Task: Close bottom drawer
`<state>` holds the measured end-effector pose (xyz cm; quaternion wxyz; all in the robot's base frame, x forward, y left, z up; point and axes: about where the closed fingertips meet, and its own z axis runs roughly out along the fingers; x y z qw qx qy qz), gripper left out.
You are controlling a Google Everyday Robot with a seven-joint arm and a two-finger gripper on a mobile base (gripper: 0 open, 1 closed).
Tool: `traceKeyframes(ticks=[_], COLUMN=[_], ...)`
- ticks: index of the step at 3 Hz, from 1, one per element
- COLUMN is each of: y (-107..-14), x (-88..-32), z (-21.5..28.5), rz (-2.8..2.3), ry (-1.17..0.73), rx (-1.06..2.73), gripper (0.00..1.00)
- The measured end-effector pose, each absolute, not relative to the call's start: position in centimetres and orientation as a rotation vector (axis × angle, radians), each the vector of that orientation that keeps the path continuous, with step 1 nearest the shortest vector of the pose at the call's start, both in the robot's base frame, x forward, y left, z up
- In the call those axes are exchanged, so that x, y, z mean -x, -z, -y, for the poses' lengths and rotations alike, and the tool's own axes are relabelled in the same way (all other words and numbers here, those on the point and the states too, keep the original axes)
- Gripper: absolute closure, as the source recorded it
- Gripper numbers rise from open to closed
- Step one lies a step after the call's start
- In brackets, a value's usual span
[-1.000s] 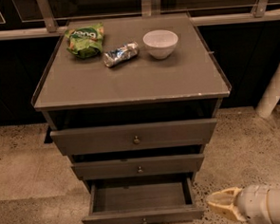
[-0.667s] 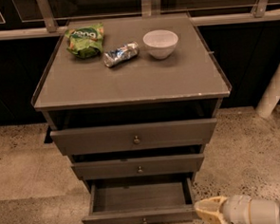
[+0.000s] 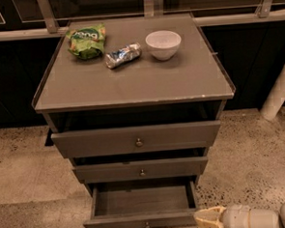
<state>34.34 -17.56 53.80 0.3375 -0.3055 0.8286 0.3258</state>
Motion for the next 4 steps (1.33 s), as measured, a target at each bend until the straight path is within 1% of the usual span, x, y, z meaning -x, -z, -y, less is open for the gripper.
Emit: traceKeyframes(ticks=[1, 3, 4], y=[-50.5, -40.3, -39.6], x=[-35.3, -39.1, -39.0], z=[17.5, 14.1, 13.6], rz=[-2.168, -2.13, -2.129], ry=[-0.897, -1.15, -1.171], rx=[0.748, 0.696, 0.684], gripper=[1.0, 1.0, 1.0])
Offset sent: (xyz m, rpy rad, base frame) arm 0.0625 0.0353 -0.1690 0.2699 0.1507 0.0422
